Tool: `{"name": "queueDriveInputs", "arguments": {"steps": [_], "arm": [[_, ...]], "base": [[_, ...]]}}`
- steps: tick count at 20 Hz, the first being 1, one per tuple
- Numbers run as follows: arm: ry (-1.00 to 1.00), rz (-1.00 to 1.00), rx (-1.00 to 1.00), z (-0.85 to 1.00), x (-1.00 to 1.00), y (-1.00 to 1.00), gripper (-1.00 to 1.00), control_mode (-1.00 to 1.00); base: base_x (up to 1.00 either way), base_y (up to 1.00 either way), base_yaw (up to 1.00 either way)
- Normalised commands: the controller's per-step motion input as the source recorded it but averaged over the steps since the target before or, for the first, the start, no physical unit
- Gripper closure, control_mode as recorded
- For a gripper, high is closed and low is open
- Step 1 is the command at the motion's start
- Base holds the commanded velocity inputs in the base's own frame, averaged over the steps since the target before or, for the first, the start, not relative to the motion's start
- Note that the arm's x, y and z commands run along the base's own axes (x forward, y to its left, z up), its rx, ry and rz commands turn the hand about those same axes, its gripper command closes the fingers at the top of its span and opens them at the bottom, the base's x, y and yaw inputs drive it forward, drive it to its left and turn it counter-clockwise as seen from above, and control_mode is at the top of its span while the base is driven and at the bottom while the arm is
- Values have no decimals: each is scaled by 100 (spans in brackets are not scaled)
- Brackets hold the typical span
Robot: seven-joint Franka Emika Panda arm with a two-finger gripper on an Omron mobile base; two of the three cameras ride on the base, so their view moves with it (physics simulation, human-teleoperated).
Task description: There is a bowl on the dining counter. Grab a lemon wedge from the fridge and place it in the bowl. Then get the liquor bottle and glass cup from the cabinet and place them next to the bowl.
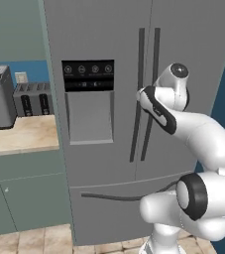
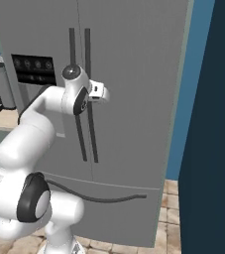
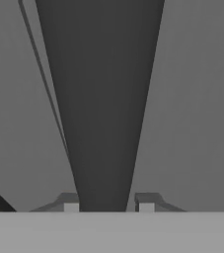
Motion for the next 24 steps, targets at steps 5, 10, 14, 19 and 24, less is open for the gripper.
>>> {"name": "queueDriveInputs", "arguments": {"steps": [5,10,14,19,24], "arm": [[5,0,-1,-12,-7,1,100,-100],[0,-3,0,0,-78,-23,100,-100],[0,-7,0,0,-100,-38,100,-100],[0,-11,0,2,-100,-39,100,-100],[5,-14,0,0,-81,-21,-100,-100]], "base": [[0,0,0],[0,0,0],[0,0,0],[0,0,0],[0,0,0]]}}
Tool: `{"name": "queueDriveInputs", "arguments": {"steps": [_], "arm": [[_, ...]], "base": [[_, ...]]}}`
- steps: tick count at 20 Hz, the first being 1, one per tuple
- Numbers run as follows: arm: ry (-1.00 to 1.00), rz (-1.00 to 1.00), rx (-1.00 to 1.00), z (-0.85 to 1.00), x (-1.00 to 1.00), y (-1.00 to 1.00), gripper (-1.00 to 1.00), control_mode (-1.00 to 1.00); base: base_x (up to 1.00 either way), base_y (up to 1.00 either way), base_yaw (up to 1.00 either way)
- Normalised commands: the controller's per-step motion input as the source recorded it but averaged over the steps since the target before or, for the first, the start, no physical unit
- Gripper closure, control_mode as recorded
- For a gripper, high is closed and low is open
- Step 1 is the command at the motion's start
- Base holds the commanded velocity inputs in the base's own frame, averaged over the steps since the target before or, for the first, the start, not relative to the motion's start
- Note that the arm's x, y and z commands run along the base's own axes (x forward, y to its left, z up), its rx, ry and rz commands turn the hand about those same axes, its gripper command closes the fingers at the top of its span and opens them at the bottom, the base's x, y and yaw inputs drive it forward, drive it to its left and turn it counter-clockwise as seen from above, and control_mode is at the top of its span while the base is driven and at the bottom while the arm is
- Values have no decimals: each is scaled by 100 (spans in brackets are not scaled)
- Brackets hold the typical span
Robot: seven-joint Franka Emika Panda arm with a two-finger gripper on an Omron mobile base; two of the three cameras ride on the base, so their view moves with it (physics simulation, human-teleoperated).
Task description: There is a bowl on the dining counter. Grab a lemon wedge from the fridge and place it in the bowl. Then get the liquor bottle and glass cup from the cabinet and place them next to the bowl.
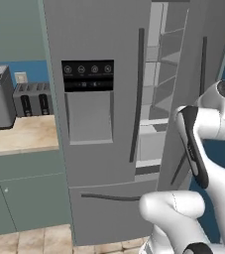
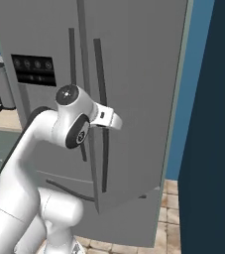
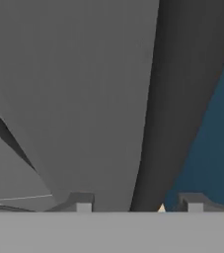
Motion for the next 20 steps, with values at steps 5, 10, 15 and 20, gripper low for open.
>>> {"name": "queueDriveInputs", "arguments": {"steps": [5,10,15,20], "arm": [[2,-13,0,3,-72,-1,-100,-100],[0,-3,-7,1,-92,20,-100,-100],[0,0,-10,4,-97,32,-100,-100],[5,0,-16,6,-28,70,-100,-100]], "base": [[0,0,0],[0,0,0],[0,0,0],[0,0,0]]}}
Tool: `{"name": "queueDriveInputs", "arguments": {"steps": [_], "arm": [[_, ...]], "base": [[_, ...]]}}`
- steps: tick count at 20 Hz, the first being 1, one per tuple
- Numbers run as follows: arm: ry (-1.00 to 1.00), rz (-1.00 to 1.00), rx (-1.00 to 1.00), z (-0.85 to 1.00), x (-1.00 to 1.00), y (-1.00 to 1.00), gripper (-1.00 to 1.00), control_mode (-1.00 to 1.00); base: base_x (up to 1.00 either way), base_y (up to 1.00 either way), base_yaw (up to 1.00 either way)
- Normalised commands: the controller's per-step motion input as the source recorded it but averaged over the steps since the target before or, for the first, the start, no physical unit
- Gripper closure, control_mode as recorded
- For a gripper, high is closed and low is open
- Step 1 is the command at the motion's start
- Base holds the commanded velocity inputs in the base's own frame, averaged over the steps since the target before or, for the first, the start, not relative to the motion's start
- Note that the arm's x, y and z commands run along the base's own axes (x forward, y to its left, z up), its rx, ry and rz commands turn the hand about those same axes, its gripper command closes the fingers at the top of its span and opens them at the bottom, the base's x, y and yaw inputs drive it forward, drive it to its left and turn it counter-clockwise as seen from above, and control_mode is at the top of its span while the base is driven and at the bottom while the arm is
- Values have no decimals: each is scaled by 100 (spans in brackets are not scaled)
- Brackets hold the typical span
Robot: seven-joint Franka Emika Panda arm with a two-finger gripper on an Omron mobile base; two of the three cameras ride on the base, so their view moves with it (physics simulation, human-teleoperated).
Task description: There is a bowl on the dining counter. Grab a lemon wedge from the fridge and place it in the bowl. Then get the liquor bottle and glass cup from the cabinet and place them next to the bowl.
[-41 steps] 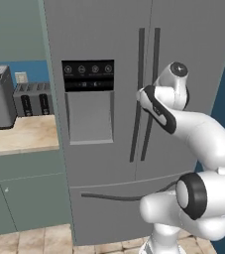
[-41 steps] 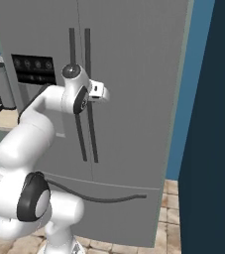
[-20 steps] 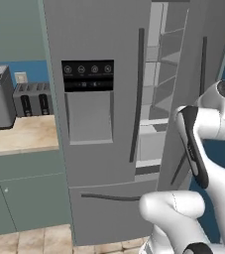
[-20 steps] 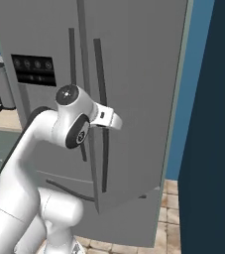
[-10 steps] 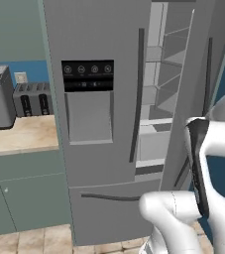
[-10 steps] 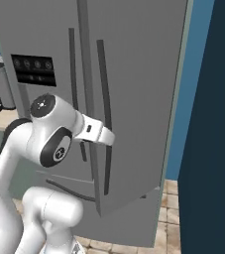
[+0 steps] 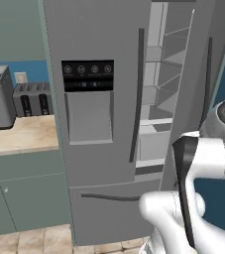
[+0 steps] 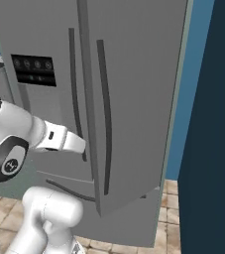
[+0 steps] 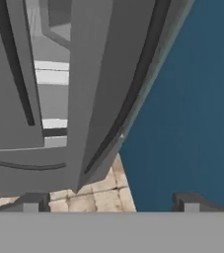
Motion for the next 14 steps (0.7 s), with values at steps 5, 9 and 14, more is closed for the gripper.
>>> {"name": "queueDriveInputs", "arguments": {"steps": [5,9,14], "arm": [[8,0,-16,20,31,76,-100,-100],[6,0,-15,24,42,62,-100,-100],[0,0,-14,10,37,12,-100,-100]], "base": [[0,0,0],[0,0,0],[0,0,0]]}}
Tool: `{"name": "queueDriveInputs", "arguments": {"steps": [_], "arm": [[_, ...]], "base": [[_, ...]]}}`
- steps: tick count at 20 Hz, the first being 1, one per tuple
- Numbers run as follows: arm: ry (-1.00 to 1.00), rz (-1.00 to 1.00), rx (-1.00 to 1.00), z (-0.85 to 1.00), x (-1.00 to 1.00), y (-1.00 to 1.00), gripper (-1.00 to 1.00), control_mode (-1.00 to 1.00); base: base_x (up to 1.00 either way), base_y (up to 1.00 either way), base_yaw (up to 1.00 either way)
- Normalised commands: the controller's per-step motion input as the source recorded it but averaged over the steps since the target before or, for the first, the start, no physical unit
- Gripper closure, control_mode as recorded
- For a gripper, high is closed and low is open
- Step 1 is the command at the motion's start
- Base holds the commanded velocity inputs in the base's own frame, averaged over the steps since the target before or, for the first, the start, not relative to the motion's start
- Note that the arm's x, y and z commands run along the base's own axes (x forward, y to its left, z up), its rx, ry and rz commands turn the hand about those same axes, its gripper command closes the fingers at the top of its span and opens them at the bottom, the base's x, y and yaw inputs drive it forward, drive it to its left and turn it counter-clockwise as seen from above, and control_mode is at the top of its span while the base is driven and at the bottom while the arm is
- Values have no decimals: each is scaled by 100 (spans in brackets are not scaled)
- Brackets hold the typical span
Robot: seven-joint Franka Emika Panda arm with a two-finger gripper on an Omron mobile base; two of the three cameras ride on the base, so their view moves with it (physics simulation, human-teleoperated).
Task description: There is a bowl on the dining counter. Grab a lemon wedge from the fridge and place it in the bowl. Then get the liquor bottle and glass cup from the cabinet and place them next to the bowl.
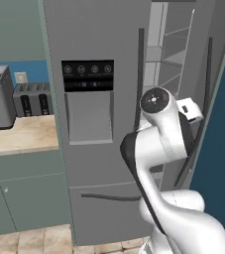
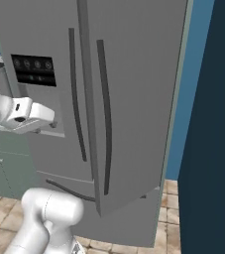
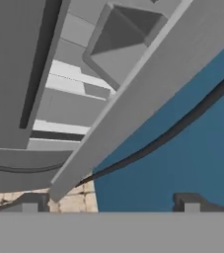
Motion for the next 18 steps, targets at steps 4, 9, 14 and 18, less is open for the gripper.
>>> {"name": "queueDriveInputs", "arguments": {"steps": [4,9,14,18], "arm": [[0,0,-10,0,50,-4,-100,-100],[0,1,-8,-5,71,-1,-100,-100],[0,2,-7,-8,75,-3,-100,-100],[0,2,-5,-2,51,-18,-100,-100]], "base": [[0,0,0],[0,0,0],[0,0,0],[0,0,0]]}}
